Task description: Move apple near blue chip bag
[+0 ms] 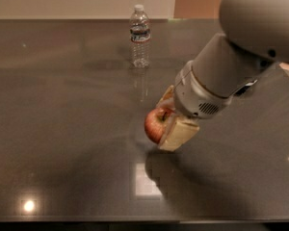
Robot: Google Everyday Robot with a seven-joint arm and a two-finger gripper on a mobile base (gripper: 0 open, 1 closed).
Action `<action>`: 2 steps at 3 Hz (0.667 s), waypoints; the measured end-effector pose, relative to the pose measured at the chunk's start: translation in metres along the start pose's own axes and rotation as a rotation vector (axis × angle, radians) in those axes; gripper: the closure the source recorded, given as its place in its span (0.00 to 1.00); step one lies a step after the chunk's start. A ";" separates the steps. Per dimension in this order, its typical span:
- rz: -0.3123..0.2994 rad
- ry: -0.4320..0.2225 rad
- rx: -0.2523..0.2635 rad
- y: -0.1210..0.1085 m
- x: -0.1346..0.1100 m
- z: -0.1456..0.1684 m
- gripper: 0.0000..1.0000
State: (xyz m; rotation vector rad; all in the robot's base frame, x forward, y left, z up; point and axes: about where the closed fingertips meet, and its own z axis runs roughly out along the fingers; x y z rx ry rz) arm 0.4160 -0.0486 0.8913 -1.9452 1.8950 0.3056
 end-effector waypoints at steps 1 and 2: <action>0.070 0.038 0.096 -0.040 0.035 -0.044 1.00; 0.147 0.081 0.156 -0.072 0.078 -0.073 1.00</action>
Offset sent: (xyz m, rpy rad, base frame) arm 0.1054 -0.1712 0.0543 -0.0918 -0.0953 -0.3408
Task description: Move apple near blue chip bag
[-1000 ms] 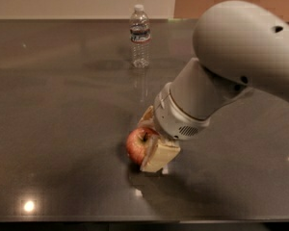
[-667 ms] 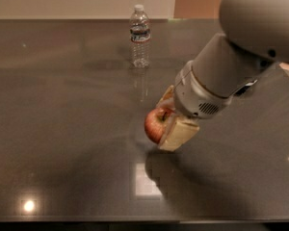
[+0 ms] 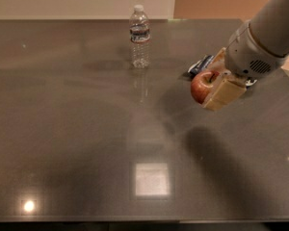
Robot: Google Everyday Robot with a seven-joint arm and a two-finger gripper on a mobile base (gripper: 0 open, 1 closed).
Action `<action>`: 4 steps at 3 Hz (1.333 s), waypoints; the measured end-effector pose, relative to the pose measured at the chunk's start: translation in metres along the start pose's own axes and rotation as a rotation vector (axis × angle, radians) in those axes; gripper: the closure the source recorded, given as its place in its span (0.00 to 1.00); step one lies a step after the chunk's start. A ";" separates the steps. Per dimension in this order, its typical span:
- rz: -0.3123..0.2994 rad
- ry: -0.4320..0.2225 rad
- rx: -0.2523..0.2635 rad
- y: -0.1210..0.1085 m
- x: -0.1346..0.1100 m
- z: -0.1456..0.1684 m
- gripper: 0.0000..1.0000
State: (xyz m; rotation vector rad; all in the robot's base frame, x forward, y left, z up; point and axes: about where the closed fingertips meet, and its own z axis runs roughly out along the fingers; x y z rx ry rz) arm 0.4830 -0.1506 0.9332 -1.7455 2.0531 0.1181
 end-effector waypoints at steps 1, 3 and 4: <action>0.071 0.016 0.022 -0.030 0.038 -0.006 1.00; 0.167 -0.016 0.023 -0.051 0.089 0.008 1.00; 0.193 -0.032 0.027 -0.057 0.103 0.020 1.00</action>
Offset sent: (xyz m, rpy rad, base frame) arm 0.0524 -0.1114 -0.0310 0.0615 0.0528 -0.1935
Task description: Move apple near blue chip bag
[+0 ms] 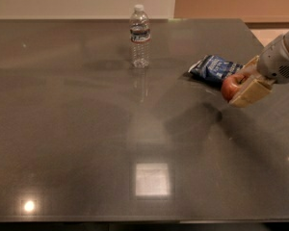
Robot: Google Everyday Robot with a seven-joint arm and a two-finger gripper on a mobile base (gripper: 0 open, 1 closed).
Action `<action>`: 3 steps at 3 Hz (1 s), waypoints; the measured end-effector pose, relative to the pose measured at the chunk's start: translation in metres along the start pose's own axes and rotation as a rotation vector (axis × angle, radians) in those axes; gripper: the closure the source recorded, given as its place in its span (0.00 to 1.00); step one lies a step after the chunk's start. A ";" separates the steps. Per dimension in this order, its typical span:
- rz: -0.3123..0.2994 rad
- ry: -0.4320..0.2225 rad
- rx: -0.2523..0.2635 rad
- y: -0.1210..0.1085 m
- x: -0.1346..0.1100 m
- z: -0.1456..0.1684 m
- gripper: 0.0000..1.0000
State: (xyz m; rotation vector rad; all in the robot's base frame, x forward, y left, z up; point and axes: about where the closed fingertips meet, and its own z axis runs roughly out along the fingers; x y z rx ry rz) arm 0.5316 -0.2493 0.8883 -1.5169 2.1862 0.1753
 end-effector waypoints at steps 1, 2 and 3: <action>0.014 -0.013 -0.004 -0.003 0.007 0.013 1.00; 0.020 -0.016 -0.008 -0.006 0.011 0.025 0.82; 0.024 -0.016 -0.004 -0.009 0.014 0.032 0.59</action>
Offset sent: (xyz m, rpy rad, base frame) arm 0.0158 -0.0050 -0.0372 0.0298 0.0081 -0.0204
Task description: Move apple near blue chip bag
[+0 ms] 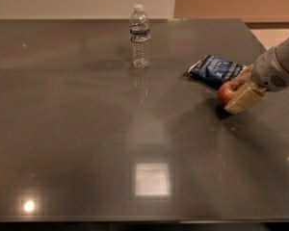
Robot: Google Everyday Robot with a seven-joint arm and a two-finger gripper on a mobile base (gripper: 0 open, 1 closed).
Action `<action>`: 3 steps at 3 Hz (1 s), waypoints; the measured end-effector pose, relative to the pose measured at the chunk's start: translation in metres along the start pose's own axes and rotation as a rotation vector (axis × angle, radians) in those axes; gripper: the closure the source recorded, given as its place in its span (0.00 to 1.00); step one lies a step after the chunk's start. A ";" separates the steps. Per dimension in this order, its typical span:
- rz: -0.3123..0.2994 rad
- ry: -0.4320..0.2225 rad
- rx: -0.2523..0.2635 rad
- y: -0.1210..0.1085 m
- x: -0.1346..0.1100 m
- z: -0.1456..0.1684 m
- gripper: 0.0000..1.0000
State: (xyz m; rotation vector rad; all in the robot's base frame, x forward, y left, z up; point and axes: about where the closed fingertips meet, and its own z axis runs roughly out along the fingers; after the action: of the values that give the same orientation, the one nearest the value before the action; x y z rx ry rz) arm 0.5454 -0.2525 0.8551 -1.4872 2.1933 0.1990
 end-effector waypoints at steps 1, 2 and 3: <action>0.001 0.003 0.005 -0.001 0.003 0.005 0.36; -0.002 0.005 0.010 -0.002 0.004 0.010 0.12; -0.008 0.005 0.017 -0.003 0.003 0.011 0.00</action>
Offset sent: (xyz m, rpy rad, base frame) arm 0.0061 -0.0022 -0.0120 -0.0144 -0.0167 -0.0082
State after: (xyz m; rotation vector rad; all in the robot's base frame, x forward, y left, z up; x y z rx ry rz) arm 0.5508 -0.2520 0.8451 -1.4880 2.1878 0.1733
